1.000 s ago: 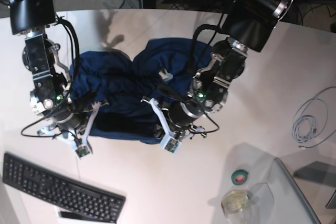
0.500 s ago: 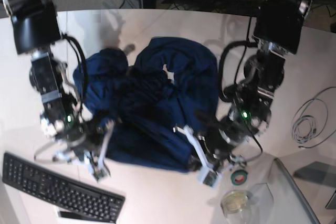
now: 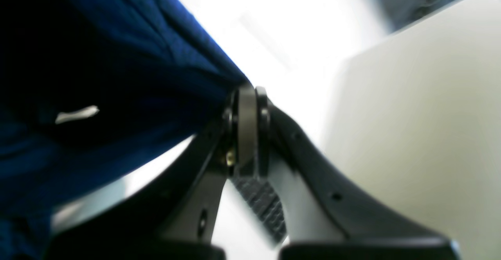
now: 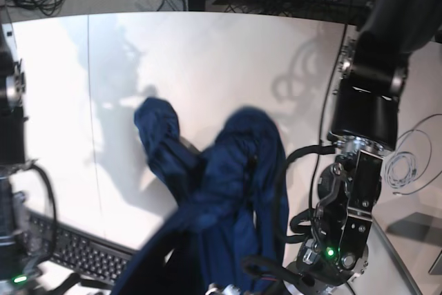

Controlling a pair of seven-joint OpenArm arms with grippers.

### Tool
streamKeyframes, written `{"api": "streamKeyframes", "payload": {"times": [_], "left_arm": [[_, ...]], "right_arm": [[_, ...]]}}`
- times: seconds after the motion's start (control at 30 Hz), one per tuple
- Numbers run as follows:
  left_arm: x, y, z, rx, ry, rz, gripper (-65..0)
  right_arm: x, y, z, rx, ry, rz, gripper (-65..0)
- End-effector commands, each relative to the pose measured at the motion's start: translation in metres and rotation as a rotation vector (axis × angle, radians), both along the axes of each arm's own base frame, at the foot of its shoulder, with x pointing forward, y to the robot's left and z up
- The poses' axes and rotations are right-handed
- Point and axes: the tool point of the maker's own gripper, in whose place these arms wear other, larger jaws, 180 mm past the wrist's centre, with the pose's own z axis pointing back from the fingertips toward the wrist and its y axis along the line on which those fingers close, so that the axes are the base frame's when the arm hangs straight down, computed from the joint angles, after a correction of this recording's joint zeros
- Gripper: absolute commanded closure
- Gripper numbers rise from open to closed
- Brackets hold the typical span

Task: Layout the t-shirt on the table in an organized manner, then fold the t-shirt properly
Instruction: 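Lower the shirt onto the table and release both grippers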

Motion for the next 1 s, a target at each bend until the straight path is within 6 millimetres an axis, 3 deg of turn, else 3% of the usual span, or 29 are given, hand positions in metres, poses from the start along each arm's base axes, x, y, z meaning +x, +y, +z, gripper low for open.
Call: {"api": "streamKeyframes", "payload": {"times": [0.0, 0.07, 0.13, 0.23, 0.3, 0.47, 0.6, 0.73, 0.97], "left_arm": [[-0.002, 0.010, 0.025, -0.057, -0.067, 0.040, 0.0], [-0.017, 0.006, 0.011, -0.106, -0.043, 0.036, 0.0], [-0.039, -0.005, -0.021, -0.104, 0.012, 0.007, 0.0], [-0.081, -0.017, -0.081, -0.097, 0.138, -0.028, 0.0], [-0.113, -0.028, -0.115, -0.086, 0.218, -0.066, 0.0], [-0.182, -0.063, -0.190, -0.017, 0.417, -0.190, 0.0], [-0.211, -0.072, -0.238, 0.019, 0.551, -0.220, 0.0], [-0.227, -0.077, -0.273, 0.065, 0.640, -0.242, 0.0], [-0.239, -0.085, -0.295, 0.070, 0.708, -0.252, 0.0]], "right_arm": [[0.001, -0.023, 0.042, 0.003, -0.102, -0.059, 0.0], [-0.012, -0.053, 0.055, 0.022, -0.147, -0.117, 0.0], [-0.029, -0.070, 0.038, 0.003, -0.127, -0.132, 0.0], [-0.064, -0.087, -0.027, -0.009, -0.010, -0.161, 0.0], [-0.095, -0.098, -0.080, 0.007, 0.096, -0.195, 0.0], [-0.161, -0.087, -0.192, 0.148, 0.339, -0.260, 0.0], [-0.194, -0.070, -0.258, 0.252, 0.470, -0.273, 0.0], [-0.218, -0.053, -0.289, 0.304, 0.546, -0.277, 0.0], [-0.239, -0.024, -0.299, 0.365, 0.581, -0.267, 0.0]]}}
